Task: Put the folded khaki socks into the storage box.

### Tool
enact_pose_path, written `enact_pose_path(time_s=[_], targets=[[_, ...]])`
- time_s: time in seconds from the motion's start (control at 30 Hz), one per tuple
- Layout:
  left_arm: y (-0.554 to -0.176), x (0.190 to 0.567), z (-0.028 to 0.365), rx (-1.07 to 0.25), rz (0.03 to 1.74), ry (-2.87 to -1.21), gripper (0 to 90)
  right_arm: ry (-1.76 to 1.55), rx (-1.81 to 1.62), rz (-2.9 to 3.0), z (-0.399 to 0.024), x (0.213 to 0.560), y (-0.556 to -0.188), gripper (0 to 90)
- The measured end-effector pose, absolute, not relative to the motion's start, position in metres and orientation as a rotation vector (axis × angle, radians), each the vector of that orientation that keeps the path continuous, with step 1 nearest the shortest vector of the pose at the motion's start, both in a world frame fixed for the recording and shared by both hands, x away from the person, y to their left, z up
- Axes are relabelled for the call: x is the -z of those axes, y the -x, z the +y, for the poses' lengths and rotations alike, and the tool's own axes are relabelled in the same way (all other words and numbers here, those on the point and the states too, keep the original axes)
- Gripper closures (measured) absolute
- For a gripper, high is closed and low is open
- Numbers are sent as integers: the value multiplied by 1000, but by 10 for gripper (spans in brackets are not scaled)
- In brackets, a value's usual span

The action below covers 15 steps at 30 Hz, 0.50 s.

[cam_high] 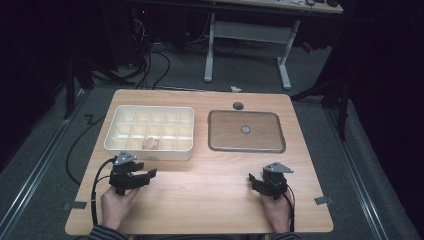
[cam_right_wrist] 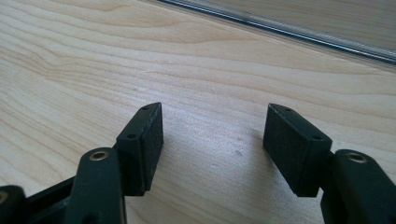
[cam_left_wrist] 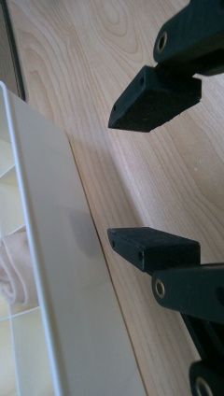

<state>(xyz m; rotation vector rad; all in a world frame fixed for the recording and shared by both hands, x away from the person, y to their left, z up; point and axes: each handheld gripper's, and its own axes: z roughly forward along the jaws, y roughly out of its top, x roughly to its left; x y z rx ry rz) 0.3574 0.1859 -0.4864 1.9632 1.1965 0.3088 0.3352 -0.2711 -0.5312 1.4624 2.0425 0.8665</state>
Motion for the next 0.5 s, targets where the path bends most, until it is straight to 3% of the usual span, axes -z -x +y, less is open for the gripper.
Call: enact_pose_path(time_s=[0.5], targets=[[-358,499,176,-285,1203,-1981,408,-1462,-867,2043,-271,531,-335,382]])
